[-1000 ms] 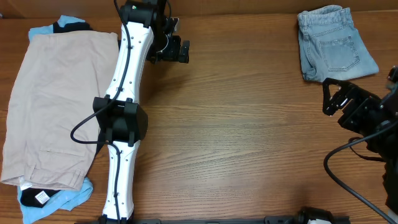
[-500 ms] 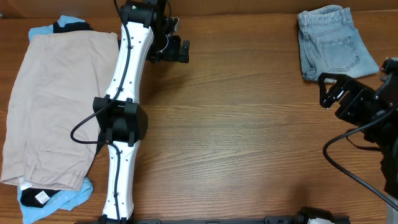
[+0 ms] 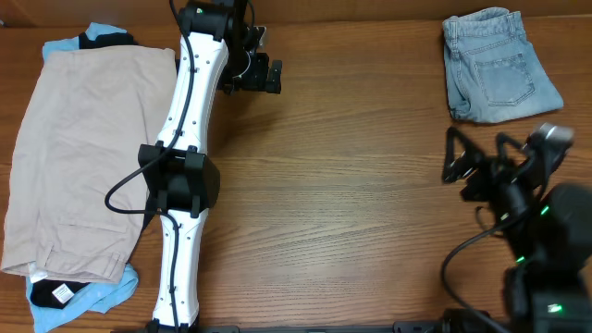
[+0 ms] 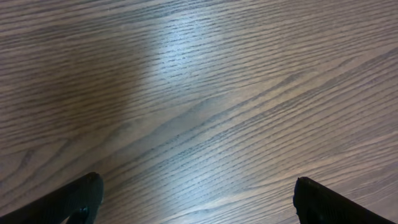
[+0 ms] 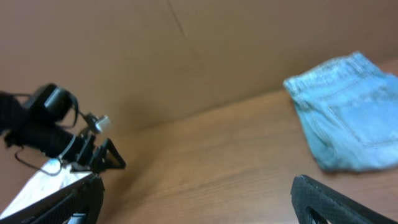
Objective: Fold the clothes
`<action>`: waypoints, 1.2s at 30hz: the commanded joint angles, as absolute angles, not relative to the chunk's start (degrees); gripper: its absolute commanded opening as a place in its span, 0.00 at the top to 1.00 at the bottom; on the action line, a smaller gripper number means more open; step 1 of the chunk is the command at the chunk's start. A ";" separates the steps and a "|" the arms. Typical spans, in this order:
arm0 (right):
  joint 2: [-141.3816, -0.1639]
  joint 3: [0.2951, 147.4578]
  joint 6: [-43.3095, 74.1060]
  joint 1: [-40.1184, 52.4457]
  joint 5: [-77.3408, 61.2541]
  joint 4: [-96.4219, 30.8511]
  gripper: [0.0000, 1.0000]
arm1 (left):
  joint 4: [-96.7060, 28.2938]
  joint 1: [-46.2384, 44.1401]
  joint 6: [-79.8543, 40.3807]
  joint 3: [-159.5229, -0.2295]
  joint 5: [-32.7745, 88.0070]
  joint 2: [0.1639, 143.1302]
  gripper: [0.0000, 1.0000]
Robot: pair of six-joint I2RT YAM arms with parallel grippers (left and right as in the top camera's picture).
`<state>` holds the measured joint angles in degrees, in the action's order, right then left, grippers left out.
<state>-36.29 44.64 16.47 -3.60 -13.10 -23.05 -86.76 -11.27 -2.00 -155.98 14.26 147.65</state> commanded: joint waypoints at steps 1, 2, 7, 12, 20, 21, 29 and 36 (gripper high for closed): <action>-29.95 34.09 16.23 -3.05 -12.38 -16.58 0.00 | -86.67 -11.62 -2.61 -155.65 13.96 147.83 0.00; -27.64 30.13 16.25 -3.05 -11.97 -13.61 0.00 | -86.67 -11.62 -2.61 -155.65 13.96 147.83 0.00; -16.53 15.92 16.25 -2.35 -8.97 -7.31 0.00 | -86.67 -11.62 -2.61 -155.65 13.96 147.83 0.00; -7.11 7.86 16.23 -1.41 -6.61 -7.35 0.00 | -86.67 -11.62 -2.61 -155.65 13.96 147.83 0.00; -0.80 1.48 11.97 -0.95 -4.54 -6.50 0.00 | -86.67 -11.62 -2.61 -155.65 13.96 147.83 0.00; -0.45 1.34 10.37 -0.84 -4.60 -6.11 0.00 | -86.67 -11.62 -2.61 -155.65 13.96 147.83 0.00; -0.12 1.13 5.08 -0.32 -4.54 -5.74 0.00 | -86.67 -11.62 -2.61 -155.65 13.96 147.83 0.00; -0.16 1.06 5.08 -0.34 -4.54 -5.61 0.00 | -86.67 -11.62 -2.61 -155.65 13.96 147.83 0.00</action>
<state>-0.84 1.52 5.91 -0.67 -5.10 -6.02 -86.74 -11.27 -2.00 -155.96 14.28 147.65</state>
